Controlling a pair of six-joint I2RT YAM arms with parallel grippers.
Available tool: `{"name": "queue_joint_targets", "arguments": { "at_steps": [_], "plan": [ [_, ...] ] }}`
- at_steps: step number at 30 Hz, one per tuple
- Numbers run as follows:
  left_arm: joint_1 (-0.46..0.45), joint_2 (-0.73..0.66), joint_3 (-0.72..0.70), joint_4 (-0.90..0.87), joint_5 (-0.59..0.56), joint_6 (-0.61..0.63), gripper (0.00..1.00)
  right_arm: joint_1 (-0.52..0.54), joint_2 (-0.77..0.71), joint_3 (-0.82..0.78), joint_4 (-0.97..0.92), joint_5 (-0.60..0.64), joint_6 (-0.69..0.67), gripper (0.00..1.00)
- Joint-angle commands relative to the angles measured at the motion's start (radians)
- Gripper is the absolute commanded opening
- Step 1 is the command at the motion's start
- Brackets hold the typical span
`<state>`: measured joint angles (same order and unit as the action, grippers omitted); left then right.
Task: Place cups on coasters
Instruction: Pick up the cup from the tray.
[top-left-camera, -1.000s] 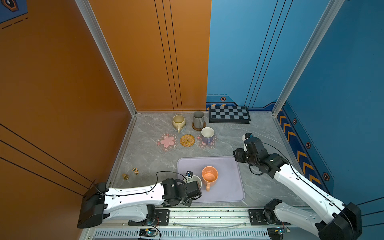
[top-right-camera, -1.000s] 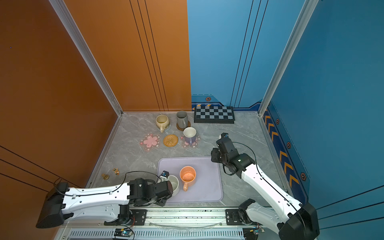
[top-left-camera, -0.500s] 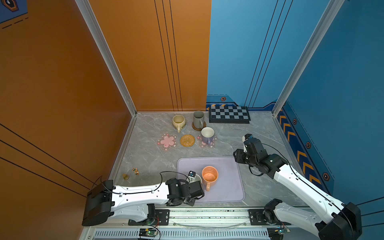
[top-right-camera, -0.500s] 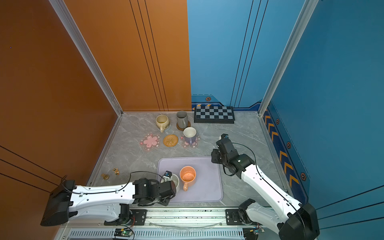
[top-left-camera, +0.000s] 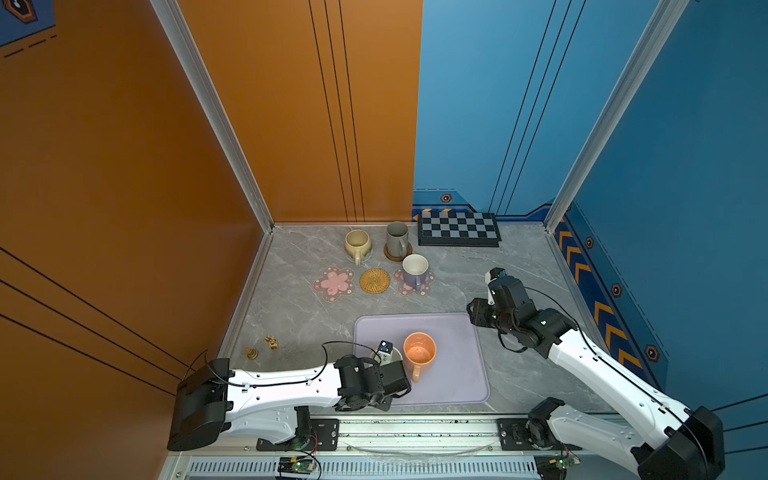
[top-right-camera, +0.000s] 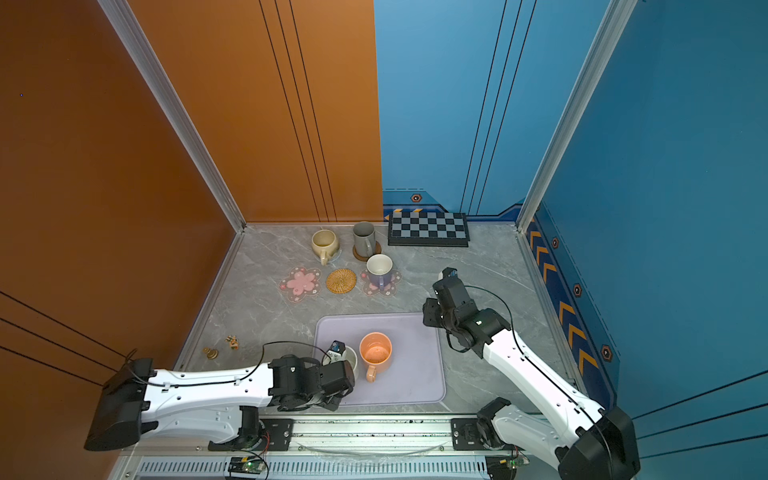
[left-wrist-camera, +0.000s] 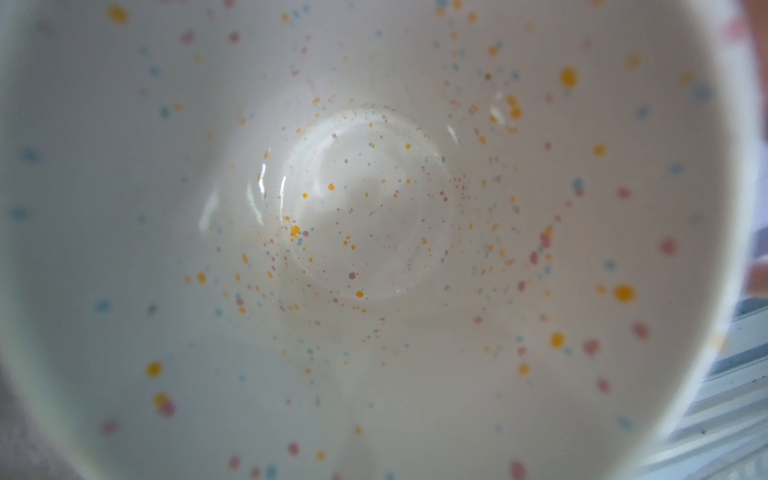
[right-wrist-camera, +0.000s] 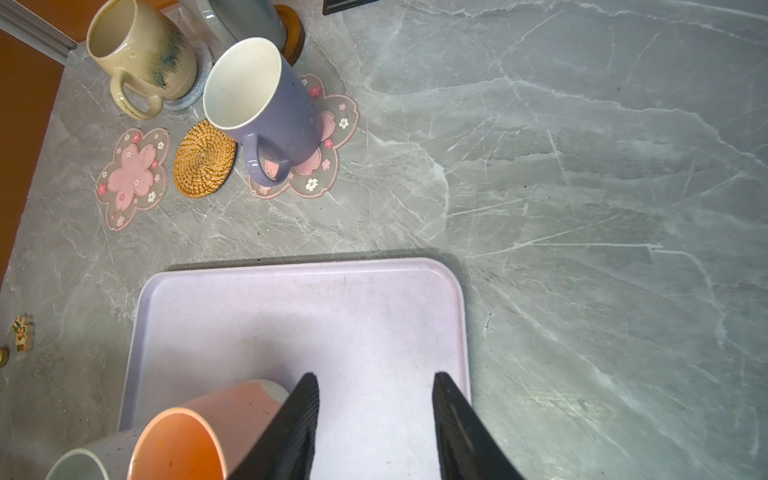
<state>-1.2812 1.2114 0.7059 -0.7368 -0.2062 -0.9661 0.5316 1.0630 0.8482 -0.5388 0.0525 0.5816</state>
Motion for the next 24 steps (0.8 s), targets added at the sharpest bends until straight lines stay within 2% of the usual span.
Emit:
{"name": "queue_joint_targets", "arguments": {
  "at_steps": [1,15,20,24],
  "plan": [
    [0.004,0.011,0.048,-0.074,-0.034,0.009,0.00,-0.001,-0.015,-0.012,-0.007,-0.006,0.009,0.47],
    [0.020,0.052,0.173,-0.162,-0.053,0.096,0.00,-0.007,-0.016,-0.017,-0.009,0.005,-0.016,0.47],
    [0.025,0.037,0.197,-0.216,-0.115,0.071,0.00,-0.012,-0.016,-0.020,-0.008,0.001,-0.029,0.47],
    [0.063,-0.014,0.211,-0.228,-0.130,0.078,0.00,-0.020,-0.016,-0.020,-0.009,-0.005,-0.039,0.47]
  ]
}}
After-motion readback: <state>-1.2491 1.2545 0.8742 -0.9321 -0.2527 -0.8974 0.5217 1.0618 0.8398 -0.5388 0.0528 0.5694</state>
